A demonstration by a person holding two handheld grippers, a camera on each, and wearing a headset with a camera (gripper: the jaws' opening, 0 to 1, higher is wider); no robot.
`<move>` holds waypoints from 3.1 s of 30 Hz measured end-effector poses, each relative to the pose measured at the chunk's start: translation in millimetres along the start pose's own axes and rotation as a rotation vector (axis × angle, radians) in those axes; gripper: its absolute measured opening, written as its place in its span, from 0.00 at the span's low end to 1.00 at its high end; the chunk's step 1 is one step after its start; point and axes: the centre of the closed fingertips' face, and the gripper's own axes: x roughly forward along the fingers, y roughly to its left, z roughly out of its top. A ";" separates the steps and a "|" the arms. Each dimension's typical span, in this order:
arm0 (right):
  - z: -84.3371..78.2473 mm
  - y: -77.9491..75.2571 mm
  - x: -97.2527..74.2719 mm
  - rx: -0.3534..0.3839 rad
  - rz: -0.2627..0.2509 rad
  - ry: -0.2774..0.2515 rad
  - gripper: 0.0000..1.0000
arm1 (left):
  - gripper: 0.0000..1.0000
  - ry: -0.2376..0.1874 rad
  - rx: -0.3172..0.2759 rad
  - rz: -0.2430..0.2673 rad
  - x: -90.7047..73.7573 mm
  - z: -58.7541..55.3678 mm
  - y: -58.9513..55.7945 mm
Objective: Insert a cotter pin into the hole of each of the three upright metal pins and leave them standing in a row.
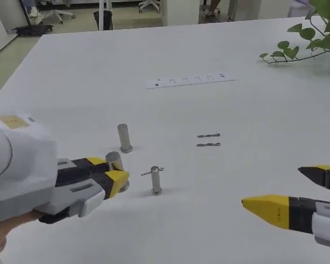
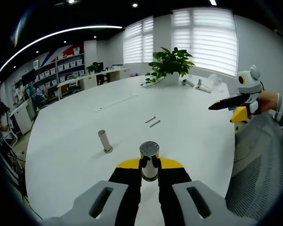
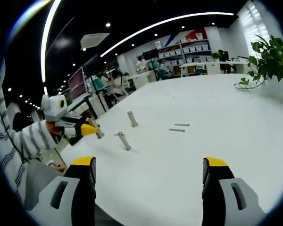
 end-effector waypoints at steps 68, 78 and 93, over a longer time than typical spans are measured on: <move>-13.2 -5.4 1.1 0.042 0.006 0.012 0.93 | 0.39 -0.012 0.129 -0.318 65.0 -37.3 -95.5; -21.4 -8.8 0.7 0.043 -0.007 0.049 0.93 | 0.68 -0.063 -0.039 -0.350 45.8 -38.4 -95.0; -21.2 -11.7 0.4 0.034 -0.012 0.070 0.93 | 1.00 -0.142 -0.203 -0.283 11.9 -21.4 -75.3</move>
